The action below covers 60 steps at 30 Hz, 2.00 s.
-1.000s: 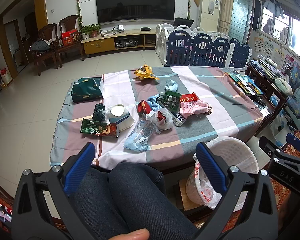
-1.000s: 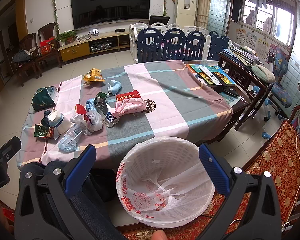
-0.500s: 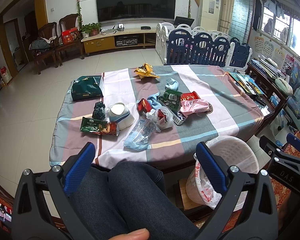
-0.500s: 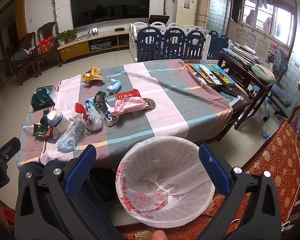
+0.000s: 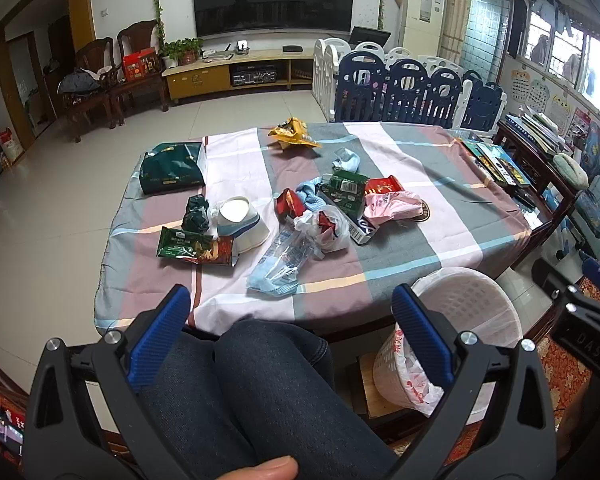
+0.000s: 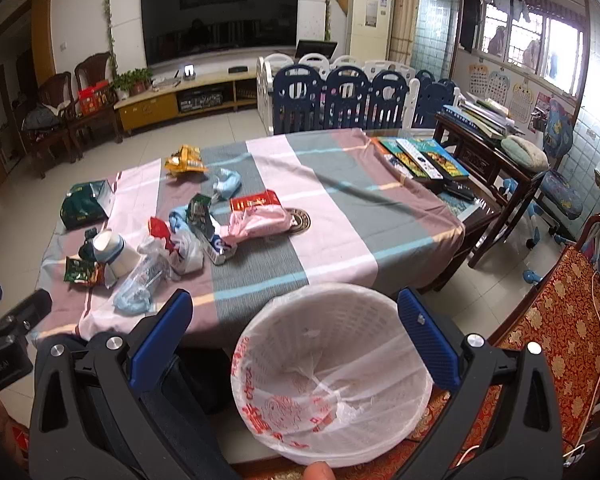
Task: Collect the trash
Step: 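Grasp the clear plastic bottle with the right gripper while the left grasps the green snack packet, then carry the bottle and green packet to the wastebasket and open both grippers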
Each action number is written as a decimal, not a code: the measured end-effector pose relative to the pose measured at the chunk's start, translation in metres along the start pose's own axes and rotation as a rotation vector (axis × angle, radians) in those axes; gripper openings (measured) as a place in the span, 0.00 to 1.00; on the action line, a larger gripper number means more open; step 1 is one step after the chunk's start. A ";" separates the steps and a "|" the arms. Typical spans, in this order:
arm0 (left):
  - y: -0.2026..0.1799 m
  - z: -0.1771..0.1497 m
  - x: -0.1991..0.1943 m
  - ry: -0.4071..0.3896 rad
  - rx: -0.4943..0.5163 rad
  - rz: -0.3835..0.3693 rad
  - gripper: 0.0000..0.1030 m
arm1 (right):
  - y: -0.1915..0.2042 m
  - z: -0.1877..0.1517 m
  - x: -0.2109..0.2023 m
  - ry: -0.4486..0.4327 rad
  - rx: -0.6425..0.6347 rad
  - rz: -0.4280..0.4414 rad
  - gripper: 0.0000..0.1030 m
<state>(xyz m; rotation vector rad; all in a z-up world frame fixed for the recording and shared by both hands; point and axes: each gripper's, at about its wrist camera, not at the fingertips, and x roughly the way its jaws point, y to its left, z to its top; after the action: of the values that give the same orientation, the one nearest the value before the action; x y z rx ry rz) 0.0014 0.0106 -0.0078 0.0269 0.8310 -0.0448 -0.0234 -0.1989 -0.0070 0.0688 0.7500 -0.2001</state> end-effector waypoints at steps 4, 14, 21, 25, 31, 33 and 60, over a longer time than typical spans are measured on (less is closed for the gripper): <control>0.009 -0.001 0.018 0.028 -0.019 0.022 0.97 | 0.001 0.004 0.000 -0.110 0.030 0.016 0.97; 0.081 0.001 0.074 0.081 -0.162 0.137 0.97 | 0.039 0.014 0.093 0.049 0.006 0.085 0.96; 0.158 -0.010 0.118 0.197 -0.348 0.165 0.59 | 0.114 0.015 0.165 0.178 -0.089 0.210 0.57; 0.185 -0.008 0.135 0.206 -0.390 0.211 0.73 | 0.161 0.009 0.197 0.262 -0.117 0.319 0.56; 0.205 0.007 0.168 0.231 -0.438 0.221 0.84 | 0.197 -0.018 0.228 0.429 -0.110 0.382 0.61; 0.213 0.011 0.187 0.259 -0.481 0.199 0.85 | 0.208 -0.024 0.239 0.460 -0.120 0.377 0.67; 0.213 0.019 0.255 0.266 -0.624 0.053 0.04 | 0.181 -0.028 0.190 0.328 -0.221 0.355 0.35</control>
<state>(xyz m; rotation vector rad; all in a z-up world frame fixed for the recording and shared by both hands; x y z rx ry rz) 0.1978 0.2149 -0.1825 -0.5421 1.0802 0.2742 0.1304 -0.0476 -0.1593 0.0237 1.0670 0.2389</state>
